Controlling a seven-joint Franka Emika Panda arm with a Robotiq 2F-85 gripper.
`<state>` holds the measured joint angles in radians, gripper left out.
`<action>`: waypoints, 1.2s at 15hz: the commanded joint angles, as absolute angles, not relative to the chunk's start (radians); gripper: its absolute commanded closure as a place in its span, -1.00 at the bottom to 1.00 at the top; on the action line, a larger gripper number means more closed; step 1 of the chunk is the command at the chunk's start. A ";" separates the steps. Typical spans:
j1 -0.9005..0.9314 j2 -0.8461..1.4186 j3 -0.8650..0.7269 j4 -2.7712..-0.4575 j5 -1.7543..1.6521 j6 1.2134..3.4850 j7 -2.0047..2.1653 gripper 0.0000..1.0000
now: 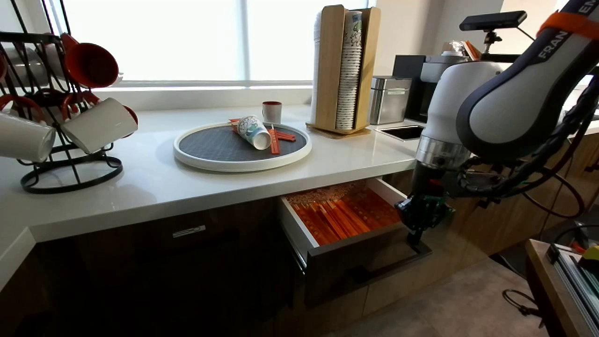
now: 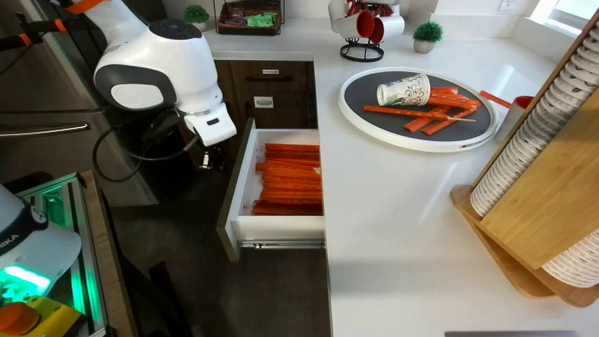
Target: Close the open drawer.
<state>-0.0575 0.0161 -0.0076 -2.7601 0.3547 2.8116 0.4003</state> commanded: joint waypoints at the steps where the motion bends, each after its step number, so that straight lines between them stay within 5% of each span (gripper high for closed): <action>1: -0.048 0.069 0.009 -2.760 0.453 2.905 0.337 1.00; 18: -0.124 0.169 0.105 -2.645 0.965 3.054 -0.183 0.98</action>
<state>-0.1241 0.1698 0.1055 -2.6438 0.9657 3.0543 -0.1837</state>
